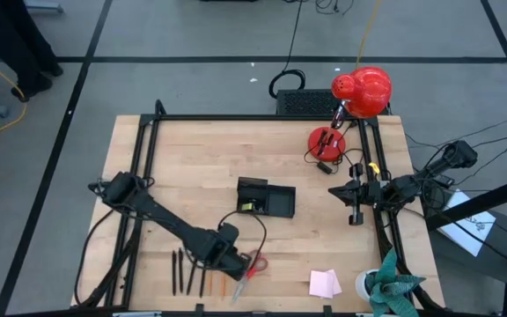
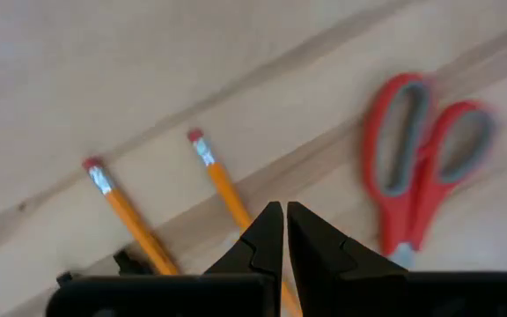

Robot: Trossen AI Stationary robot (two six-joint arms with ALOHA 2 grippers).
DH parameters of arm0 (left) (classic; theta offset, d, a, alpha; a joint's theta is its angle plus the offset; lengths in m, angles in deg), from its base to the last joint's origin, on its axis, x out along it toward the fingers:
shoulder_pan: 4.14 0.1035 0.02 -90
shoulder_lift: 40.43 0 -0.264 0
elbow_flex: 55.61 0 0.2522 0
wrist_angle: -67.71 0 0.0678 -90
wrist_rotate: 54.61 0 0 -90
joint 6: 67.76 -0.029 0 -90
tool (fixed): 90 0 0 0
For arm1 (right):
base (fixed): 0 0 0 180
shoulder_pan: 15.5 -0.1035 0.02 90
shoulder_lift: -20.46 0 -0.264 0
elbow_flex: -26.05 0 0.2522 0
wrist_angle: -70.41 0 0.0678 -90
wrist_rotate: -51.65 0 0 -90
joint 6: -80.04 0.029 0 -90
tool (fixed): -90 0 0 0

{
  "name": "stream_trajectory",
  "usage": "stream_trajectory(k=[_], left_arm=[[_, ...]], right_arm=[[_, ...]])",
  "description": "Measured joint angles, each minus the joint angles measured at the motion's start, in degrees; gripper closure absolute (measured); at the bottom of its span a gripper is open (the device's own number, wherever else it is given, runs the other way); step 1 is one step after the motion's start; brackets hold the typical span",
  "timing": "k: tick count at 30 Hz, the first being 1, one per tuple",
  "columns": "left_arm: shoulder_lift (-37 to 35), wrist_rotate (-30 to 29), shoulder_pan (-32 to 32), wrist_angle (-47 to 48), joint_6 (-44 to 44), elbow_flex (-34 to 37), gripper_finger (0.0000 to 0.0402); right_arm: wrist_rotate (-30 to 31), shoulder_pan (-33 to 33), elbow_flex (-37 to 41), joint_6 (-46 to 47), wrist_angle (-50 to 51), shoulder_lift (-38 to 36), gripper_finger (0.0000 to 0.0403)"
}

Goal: Pick and place office supplies into organizer
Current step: Put the right pencil into the desk organizer

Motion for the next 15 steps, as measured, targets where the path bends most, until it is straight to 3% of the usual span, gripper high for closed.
stream_trajectory(k=[4,15], left_arm=[[2.02,3.95,1.04,-0.01,-3.66,0.03,0.0349],[2.59,5.00,2.45,0.25,-7.32,0.02,0.0205]], right_arm=[[0.02,0.00,0.00,-0.01,0.74,0.02,0.0399],[0.04,0.00,0.00,0.72,1.02,0.02,0.0399]])
